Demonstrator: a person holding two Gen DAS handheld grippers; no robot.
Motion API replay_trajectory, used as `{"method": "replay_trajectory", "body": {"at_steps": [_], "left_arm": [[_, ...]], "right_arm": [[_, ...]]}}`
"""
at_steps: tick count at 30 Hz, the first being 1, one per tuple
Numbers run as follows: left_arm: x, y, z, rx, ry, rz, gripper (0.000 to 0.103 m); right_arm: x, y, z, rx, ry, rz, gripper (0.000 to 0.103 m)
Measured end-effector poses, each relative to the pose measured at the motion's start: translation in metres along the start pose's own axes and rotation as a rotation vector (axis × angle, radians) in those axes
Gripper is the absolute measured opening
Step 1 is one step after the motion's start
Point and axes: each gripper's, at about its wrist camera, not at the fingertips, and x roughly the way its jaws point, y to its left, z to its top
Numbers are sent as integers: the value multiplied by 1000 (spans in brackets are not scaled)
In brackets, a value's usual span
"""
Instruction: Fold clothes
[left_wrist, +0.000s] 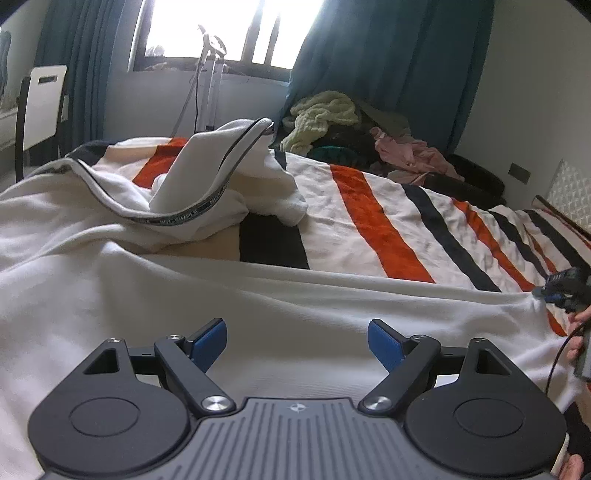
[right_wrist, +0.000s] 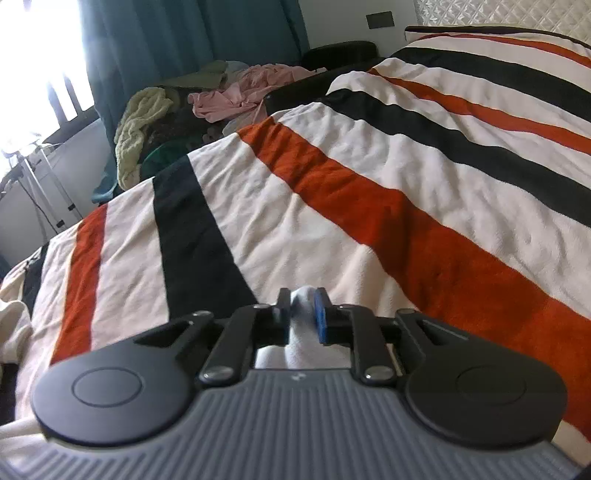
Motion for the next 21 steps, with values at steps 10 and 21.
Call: {"method": "replay_trajectory", "body": {"at_steps": [10,21], "left_arm": [[10,-12,-3,62,3,4,85],[135,-58,66,198,13,61,85]], "right_arm": [[-110,73,-18,-92,-96,174,67],[-135,112,-73,-78,-119,159,67]]}}
